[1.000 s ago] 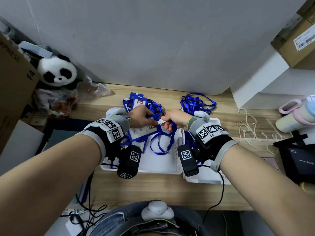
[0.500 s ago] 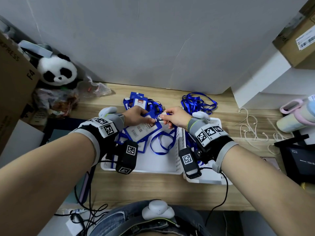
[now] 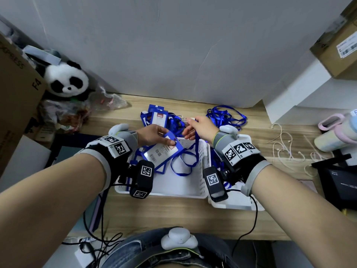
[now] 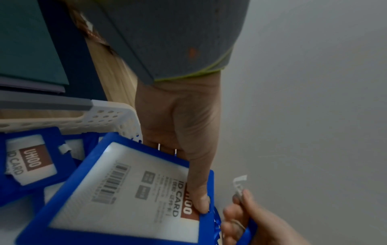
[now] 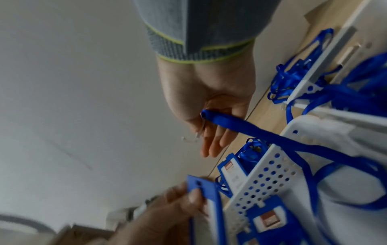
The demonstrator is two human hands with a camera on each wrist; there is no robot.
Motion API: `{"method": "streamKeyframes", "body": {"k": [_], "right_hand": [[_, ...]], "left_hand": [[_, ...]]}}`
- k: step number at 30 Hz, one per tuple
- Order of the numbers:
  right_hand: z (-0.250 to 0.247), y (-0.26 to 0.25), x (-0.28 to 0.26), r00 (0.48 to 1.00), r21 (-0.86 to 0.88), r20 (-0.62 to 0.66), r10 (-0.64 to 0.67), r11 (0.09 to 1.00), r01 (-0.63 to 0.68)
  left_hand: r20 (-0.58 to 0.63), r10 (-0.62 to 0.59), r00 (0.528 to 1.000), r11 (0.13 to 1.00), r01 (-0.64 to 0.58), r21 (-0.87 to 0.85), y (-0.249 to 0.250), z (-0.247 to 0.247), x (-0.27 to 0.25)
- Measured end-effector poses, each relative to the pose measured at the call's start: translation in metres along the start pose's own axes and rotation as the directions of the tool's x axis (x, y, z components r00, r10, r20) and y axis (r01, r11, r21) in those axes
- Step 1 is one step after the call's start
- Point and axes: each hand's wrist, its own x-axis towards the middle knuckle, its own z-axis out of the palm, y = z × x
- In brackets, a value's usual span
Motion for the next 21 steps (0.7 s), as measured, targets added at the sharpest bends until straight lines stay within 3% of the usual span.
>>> {"method": "streamKeyframes", "body": {"k": [3,6,9,13,17,19,21], "right_hand": [[0.001,-0.013,-0.004,1.000,0.270,0.004,-0.014,0.963,0.012],[0.000,-0.026,-0.006,1.000,0.528,0.017,-0.024,0.849,0.011],[-0.006,-0.037,-0.007,0.999,0.617,-0.011,-0.034,0.786,0.034],[-0.030,-0.029,0.001,0.973,0.418,-0.229,-0.015,0.902,0.112],[-0.050,-0.001,0.004,0.930,0.137,-0.365,0.044,0.991,0.007],[-0.052,0.008,0.002,0.949,0.003,-0.313,0.029,1.000,-0.030],[-0.046,0.012,-0.001,0.987,-0.139,-0.156,0.047,0.988,-0.069]], "left_hand": [[0.035,0.057,0.998,0.998,-0.056,-0.019,0.012,0.010,-0.003],[0.092,0.058,0.994,0.998,-0.059,0.007,0.026,0.020,-0.001],[0.163,0.001,0.987,0.998,-0.011,0.061,0.033,0.024,0.001],[0.099,-0.063,0.993,0.994,0.054,0.090,0.023,0.015,0.000],[0.033,-0.120,0.992,0.989,0.122,-0.081,0.003,-0.002,-0.003],[0.024,-0.097,0.995,0.983,0.100,-0.154,-0.002,-0.006,-0.002],[0.040,-0.032,0.999,0.969,0.041,-0.243,0.004,-0.003,-0.002]]}}
